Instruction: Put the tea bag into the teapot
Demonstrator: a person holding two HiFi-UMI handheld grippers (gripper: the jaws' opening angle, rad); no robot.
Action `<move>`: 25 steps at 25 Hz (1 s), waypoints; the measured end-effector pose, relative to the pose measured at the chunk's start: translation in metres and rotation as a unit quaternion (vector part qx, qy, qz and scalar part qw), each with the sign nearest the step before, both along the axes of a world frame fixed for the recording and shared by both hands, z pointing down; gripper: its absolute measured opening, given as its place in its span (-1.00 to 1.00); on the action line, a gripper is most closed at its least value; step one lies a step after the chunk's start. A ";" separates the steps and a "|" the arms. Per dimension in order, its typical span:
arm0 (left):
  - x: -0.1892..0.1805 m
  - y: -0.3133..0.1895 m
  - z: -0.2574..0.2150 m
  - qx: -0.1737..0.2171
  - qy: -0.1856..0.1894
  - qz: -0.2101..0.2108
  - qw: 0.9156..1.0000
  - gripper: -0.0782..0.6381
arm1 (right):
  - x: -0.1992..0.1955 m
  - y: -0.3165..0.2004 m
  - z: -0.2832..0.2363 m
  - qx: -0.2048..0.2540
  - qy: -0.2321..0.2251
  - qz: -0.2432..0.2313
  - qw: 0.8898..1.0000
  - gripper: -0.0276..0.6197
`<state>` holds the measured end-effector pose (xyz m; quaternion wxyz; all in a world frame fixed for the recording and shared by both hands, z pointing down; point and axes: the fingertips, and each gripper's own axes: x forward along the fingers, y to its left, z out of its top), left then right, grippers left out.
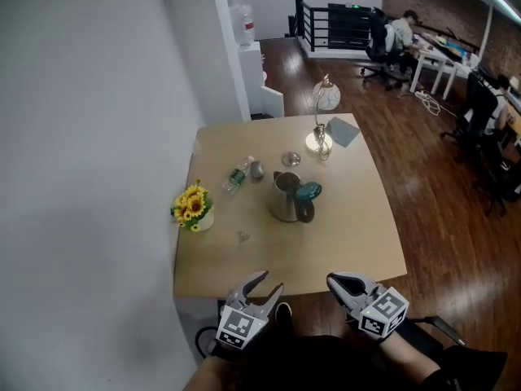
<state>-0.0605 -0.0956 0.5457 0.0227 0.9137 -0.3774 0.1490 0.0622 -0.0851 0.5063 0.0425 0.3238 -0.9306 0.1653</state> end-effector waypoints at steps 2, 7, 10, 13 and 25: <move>-0.008 -0.028 0.002 -0.009 0.002 0.013 1.000 -0.28 | -0.009 -0.031 -0.001 -0.007 -0.003 0.013 1.000 -0.89; -0.030 -0.091 0.003 -0.020 0.010 0.030 0.999 -0.27 | -0.031 -0.086 0.000 -0.012 -0.001 0.030 0.999 -0.89; -0.040 -0.116 0.009 -0.029 0.007 0.029 0.999 -0.26 | -0.037 -0.106 0.000 -0.014 0.000 0.032 0.999 -0.89; -0.043 -0.128 0.009 -0.028 0.000 0.032 0.999 -0.26 | -0.039 -0.117 0.002 -0.019 0.000 0.030 0.999 -0.89; -0.075 -0.173 0.059 -0.085 -0.049 -0.038 0.994 -0.18 | -0.044 -0.148 0.016 -0.033 0.000 -0.013 0.999 -0.89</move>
